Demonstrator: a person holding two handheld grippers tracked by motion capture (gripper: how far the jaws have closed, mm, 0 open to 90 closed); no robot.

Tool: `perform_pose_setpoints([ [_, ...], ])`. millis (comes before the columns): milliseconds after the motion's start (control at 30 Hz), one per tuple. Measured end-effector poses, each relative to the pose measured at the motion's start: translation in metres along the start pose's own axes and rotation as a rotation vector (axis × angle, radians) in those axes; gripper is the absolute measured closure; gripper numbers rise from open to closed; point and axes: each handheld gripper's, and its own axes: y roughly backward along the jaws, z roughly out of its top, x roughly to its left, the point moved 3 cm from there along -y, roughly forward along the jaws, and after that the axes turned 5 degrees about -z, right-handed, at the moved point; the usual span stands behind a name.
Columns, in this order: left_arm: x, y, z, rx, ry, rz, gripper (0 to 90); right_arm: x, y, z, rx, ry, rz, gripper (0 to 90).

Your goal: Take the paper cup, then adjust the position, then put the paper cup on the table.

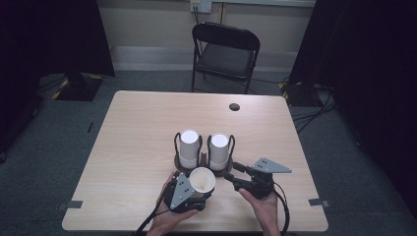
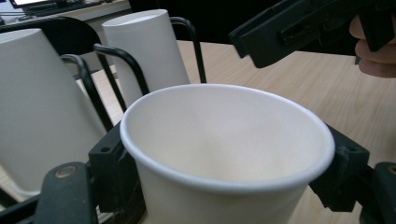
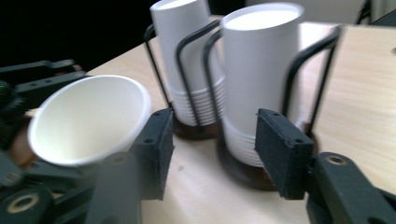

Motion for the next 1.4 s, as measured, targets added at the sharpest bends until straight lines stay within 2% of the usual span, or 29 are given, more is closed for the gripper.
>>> perform_pose_setpoints([
  [100,0.007,0.009,-0.001,-0.015,0.036,0.016,22.3,-0.008,0.005,-0.007,-0.045,-0.006,-0.057,42.4],
  [200,0.01,0.014,-0.002,-0.017,0.044,0.027,22.3,-0.012,0.007,-0.012,-0.056,-0.021,-0.078,41.0],
  [300,0.017,0.021,-0.004,-0.026,0.073,0.045,22.3,-0.019,0.01,-0.019,-0.073,-0.023,-0.123,39.7],
  [333,0.024,0.027,-0.005,-0.034,0.09,0.061,22.3,-0.024,0.011,-0.023,-0.081,-0.03,-0.148,38.9],
  [433,0.03,0.033,-0.006,-0.045,0.108,0.082,22.3,-0.028,0.013,-0.027,-0.096,-0.028,-0.173,37.2],
  [467,0.037,0.038,-0.007,-0.049,0.122,0.1,22.3,-0.031,0.014,-0.03,-0.107,-0.035,-0.2,34.9],
  [533,0.04,0.04,-0.008,-0.055,0.133,0.104,22.3,-0.033,0.015,-0.032,-0.11,-0.036,-0.209,34.9],
  [567,0.047,0.044,-0.009,-0.059,0.145,0.12,22.4,-0.037,0.016,-0.035,-0.132,-0.042,-0.238,33.4],
  [600,0.047,0.044,-0.009,-0.059,0.145,0.12,22.4,-0.037,0.016,-0.035,-0.132,-0.042,-0.238,33.4],
  [700,0.057,0.05,-0.01,-0.055,0.153,0.148,22.4,-0.045,0.017,-0.042,-0.154,-0.058,-0.284,29.9],
  [733,0.061,0.052,-0.011,-0.059,0.157,0.159,22.4,-0.045,0.017,-0.042,-0.154,-0.058,-0.284,29.9],
  [800,0.067,0.055,-0.011,-0.063,0.165,0.175,22.4,-0.049,0.018,-0.046,-0.172,-0.064,-0.326,26.2],
  [967,0.086,0.062,-0.011,-0.073,0.193,0.228,22.4,-0.053,0.016,-0.054,-0.193,-0.059,-0.353,19.8],
  [1033,0.088,0.062,-0.011,-0.074,0.197,0.237,22.4,-0.054,0.015,-0.055,-0.19,-0.061,-0.365,19.6],
  [1200,0.106,0.06,-0.012,-0.073,0.221,0.267,22.4,-0.06,0.01,-0.06,-0.185,-0.082,-0.408,19.5],
  [1400,0.118,0.061,-0.008,-0.084,0.231,0.297,22.4,-0.059,0.009,-0.06,-0.195,-0.06,-0.421,19.5],
])
